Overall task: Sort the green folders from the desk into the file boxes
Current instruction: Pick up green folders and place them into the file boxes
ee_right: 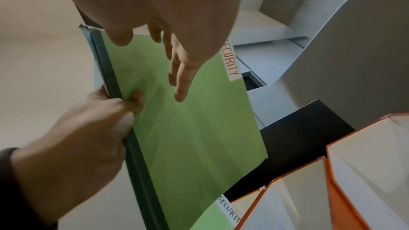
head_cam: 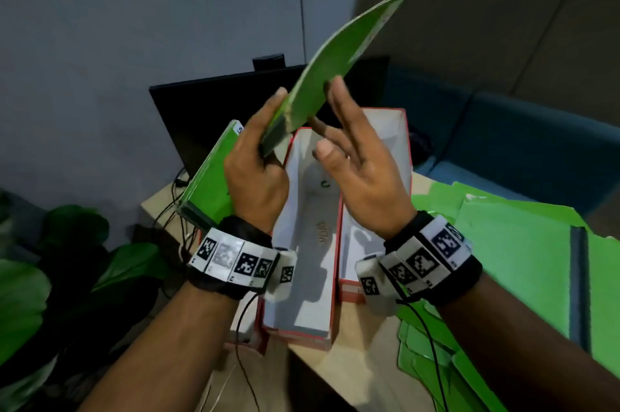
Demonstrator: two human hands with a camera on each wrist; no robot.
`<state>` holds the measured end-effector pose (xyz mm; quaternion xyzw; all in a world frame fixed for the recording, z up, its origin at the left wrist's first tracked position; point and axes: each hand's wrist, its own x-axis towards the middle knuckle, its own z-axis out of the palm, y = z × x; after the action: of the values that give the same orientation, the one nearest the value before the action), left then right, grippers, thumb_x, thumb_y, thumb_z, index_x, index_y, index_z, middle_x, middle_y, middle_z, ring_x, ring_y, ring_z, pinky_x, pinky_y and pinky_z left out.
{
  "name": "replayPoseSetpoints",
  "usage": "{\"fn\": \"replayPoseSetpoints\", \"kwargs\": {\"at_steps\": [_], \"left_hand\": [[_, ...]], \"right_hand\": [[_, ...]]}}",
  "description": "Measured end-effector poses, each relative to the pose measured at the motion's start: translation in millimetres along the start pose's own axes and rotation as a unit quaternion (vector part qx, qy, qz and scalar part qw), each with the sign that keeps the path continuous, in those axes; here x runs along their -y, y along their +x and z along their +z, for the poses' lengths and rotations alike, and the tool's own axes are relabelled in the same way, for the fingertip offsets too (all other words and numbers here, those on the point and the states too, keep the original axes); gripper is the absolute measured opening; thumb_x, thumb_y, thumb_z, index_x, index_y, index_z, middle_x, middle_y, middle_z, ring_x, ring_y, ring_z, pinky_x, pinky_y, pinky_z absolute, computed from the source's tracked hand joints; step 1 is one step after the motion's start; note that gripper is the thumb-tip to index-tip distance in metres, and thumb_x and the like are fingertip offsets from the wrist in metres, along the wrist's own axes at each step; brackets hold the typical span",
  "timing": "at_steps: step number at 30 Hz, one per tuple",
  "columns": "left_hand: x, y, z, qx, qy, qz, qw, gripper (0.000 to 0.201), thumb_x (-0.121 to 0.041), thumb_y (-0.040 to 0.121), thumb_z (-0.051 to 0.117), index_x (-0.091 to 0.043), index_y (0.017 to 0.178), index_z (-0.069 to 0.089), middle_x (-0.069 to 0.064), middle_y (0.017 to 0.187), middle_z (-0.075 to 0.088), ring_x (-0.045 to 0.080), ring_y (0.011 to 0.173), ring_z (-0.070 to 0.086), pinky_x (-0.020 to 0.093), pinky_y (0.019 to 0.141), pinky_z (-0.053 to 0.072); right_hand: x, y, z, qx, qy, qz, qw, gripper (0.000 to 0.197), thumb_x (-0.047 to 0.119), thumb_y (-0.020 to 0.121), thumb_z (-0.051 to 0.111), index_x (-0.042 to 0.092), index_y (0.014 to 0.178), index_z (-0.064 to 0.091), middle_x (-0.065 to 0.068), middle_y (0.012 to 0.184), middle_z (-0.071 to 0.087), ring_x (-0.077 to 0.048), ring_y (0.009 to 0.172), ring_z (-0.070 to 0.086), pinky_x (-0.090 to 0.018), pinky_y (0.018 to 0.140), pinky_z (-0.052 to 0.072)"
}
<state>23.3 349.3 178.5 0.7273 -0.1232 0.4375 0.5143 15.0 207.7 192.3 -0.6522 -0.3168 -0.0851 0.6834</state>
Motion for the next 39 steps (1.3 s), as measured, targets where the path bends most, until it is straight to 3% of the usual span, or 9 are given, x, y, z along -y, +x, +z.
{"fn": "replayPoseSetpoints", "kwargs": {"at_steps": [2, 5, 8, 13, 18, 23, 29, 33, 39], "left_hand": [[-2, 3, -13, -0.054, 0.042, -0.012, 0.998, 0.034, -0.019, 0.095, 0.051, -0.026, 0.128, 0.053, 0.001, 0.117, 0.064, 0.009, 0.103, 0.063, 0.02, 0.088, 0.051], [14, 1, -31, -0.102, 0.071, -0.062, 0.99, 0.03, -0.013, 0.1, 0.046, -0.018, 0.129, 0.05, -0.011, 0.11, 0.06, -0.007, 0.098, 0.058, 0.003, 0.083, 0.041], [33, -5, -47, -0.121, 0.047, -0.13, 0.983, 0.038, -0.001, 0.098, 0.045, 0.003, 0.136, 0.042, -0.013, 0.123, 0.053, -0.013, 0.11, 0.053, 0.001, 0.093, 0.035], [53, -23, -66, -0.098, 0.053, -0.216, 0.97, 0.053, -0.005, 0.101, 0.042, -0.018, 0.146, 0.018, -0.028, 0.132, 0.034, -0.024, 0.116, 0.038, 0.002, 0.1, 0.026], [68, -26, -89, -0.081, 0.078, -0.262, 0.959, 0.079, 0.01, 0.085, 0.051, -0.015, 0.148, 0.012, 0.004, 0.143, 0.042, 0.009, 0.124, 0.051, 0.015, 0.102, 0.042], [74, -24, -109, -0.048, 0.202, -0.218, 0.954, 0.07, 0.0, 0.083, 0.062, -0.017, 0.144, 0.033, -0.021, 0.122, 0.045, -0.014, 0.109, 0.046, 0.011, 0.096, 0.038], [97, -34, -116, 0.074, 0.404, -0.236, 0.881, 0.04, -0.012, 0.077, 0.07, -0.025, 0.114, 0.061, 0.005, 0.12, 0.051, 0.03, 0.121, 0.039, 0.045, 0.102, 0.036], [92, -39, -102, 0.104, 0.431, -0.24, 0.864, 0.048, -0.012, 0.075, 0.071, -0.028, 0.119, 0.058, 0.003, 0.13, 0.044, 0.028, 0.127, 0.033, 0.047, 0.103, 0.03], [71, -25, -47, 0.136, 0.336, -0.126, 0.924, 0.036, -0.01, 0.081, 0.063, -0.022, 0.115, 0.062, 0.001, 0.129, 0.046, 0.023, 0.128, 0.034, 0.03, 0.107, 0.024]], "right_hand": [[-8, 6, 10, 0.034, -0.036, 0.018, 0.999, 0.06, 0.024, 0.097, 0.051, 0.03, 0.148, 0.019, 0.006, 0.156, 0.027, -0.013, 0.137, 0.037, -0.04, 0.107, 0.041], [-26, 15, 29, 0.099, -0.13, 0.046, 0.986, 0.059, 0.029, 0.097, 0.051, 0.031, 0.149, 0.023, 0.004, 0.156, 0.027, -0.008, 0.141, 0.029, -0.042, 0.11, 0.039], [-52, 20, 54, 0.189, -0.234, 0.078, 0.95, 0.068, 0.031, 0.095, 0.055, 0.031, 0.151, 0.015, 0.004, 0.158, 0.019, -0.011, 0.144, 0.021, -0.043, 0.116, 0.027], [-103, 6, 101, 0.31, -0.358, 0.109, 0.874, 0.107, 0.018, 0.08, 0.07, 0.028, 0.151, -0.011, 0.002, 0.161, -0.007, -0.016, 0.145, 0.016, -0.044, 0.12, 0.01], [-140, -11, 123, 0.287, -0.475, 0.057, 0.83, 0.105, 0.011, 0.079, 0.066, 0.017, 0.151, -0.011, -0.009, 0.16, -0.001, -0.023, 0.143, 0.025, -0.038, 0.12, 0.011], [-148, -16, 130, 0.272, -0.561, 0.024, 0.781, 0.086, 0.027, 0.088, 0.059, 0.009, 0.151, 0.004, -0.013, 0.149, 0.038, -0.026, 0.135, 0.039, -0.045, 0.117, 0.011], [-153, -17, 135, 0.26, -0.611, 0.025, 0.747, 0.077, 0.031, 0.087, 0.059, 0.01, 0.149, 0.019, -0.01, 0.133, 0.056, -0.032, 0.136, 0.036, -0.054, 0.115, 0.004], [-147, -14, 124, 0.263, -0.596, 0.005, 0.759, 0.064, 0.021, 0.082, 0.062, 0.011, 0.141, 0.04, -0.009, 0.129, 0.059, -0.031, 0.138, 0.034, -0.053, 0.116, 0.006], [-128, 2, 66, 0.149, -0.579, 0.03, 0.801, 0.046, 0.021, 0.084, 0.059, 0.015, 0.129, 0.054, -0.005, 0.129, 0.059, -0.027, 0.137, 0.037, -0.049, 0.116, 0.013]]}}
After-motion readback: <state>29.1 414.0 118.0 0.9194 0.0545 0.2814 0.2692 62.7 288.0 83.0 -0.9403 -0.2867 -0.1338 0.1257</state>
